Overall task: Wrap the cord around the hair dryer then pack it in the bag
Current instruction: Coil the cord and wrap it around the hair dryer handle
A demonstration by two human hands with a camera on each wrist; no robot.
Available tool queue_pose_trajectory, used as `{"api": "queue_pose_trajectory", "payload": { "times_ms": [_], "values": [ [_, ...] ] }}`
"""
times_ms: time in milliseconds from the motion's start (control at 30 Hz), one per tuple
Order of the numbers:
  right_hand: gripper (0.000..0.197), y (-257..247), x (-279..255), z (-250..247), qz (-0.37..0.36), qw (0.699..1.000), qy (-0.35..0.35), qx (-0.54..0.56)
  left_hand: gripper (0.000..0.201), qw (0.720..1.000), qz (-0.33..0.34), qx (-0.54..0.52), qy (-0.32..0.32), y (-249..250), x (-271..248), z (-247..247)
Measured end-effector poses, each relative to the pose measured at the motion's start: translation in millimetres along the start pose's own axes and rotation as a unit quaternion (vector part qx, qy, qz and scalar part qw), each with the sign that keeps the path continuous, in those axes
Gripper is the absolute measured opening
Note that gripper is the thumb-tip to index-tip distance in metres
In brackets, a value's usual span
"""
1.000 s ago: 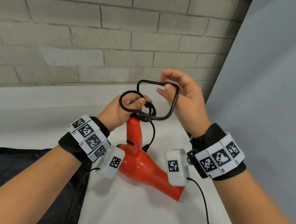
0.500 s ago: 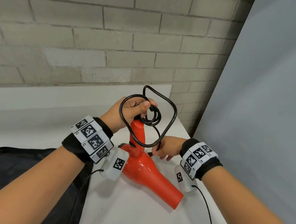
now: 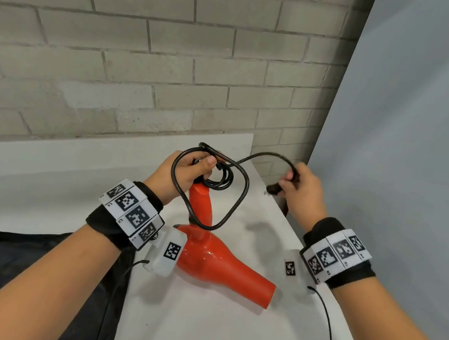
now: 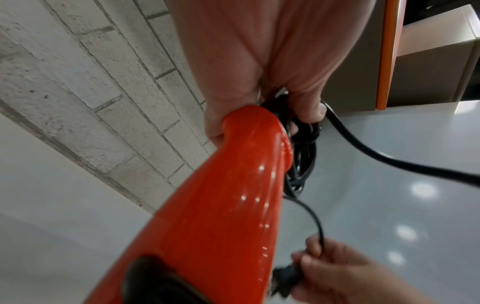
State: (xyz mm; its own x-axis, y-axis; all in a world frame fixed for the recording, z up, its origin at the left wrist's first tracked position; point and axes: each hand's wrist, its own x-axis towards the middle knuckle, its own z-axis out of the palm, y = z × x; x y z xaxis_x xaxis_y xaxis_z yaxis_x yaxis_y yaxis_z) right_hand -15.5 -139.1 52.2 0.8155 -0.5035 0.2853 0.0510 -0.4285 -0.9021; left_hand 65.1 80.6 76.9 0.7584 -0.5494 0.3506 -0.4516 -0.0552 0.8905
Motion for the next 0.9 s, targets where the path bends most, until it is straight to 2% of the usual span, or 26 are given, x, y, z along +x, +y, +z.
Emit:
{"api": "queue_pose_trajectory", "payload": {
  "times_ms": [33, 133, 233, 300, 367, 533, 667, 767, 900],
  "values": [
    [0.036, -6.7, -4.2, 1.3, -0.013, 0.998, 0.022, 0.065, 0.056, 1.000, 0.003, 0.004, 0.004, 0.5, -0.5, 0.5],
    [0.033, -30.7, -18.4, 5.5, -0.036, 0.966, 0.060, 0.250, 0.016, 1.000, 0.007, -0.008, -0.002, 5.1, -2.4, 1.8],
    [0.033, -45.7, -32.1, 11.1, -0.044, 0.935, -0.014, 0.351, 0.019, 1.000, 0.010, -0.010, -0.004, 7.2, -3.2, 2.9],
    [0.034, -51.4, -39.7, 18.1, -0.046, 0.935, -0.057, 0.347, 0.019, 0.999, 0.004, -0.035, 0.007, 10.2, -4.0, 4.6],
    [0.035, -53.4, -44.6, 26.9, -0.050, 0.944, -0.063, 0.319, 0.019, 0.999, 0.000, -0.044, 0.011, 11.6, -4.1, 6.3],
    [0.035, -52.1, -46.6, 38.2, -0.061, 0.958, -0.027, 0.278, 0.022, 0.998, -0.011, -0.059, 0.024, 12.4, -4.0, 6.5],
    [0.036, -53.4, -53.5, 46.8, -0.069, 0.967, 0.024, 0.245, 0.014, 0.996, -0.022, -0.080, 0.030, 8.9, -3.8, 6.2],
    [0.037, -55.3, -58.1, 53.5, -0.100, 0.974, 0.071, 0.188, 0.013, 0.997, -0.016, -0.065, 0.033, 9.3, -3.8, 8.6],
    [0.041, -55.6, -60.2, 60.6, -0.123, 0.985, 0.075, 0.096, 0.017, 0.997, -0.009, -0.057, 0.055, 11.9, -4.1, 9.4]
  ]
}}
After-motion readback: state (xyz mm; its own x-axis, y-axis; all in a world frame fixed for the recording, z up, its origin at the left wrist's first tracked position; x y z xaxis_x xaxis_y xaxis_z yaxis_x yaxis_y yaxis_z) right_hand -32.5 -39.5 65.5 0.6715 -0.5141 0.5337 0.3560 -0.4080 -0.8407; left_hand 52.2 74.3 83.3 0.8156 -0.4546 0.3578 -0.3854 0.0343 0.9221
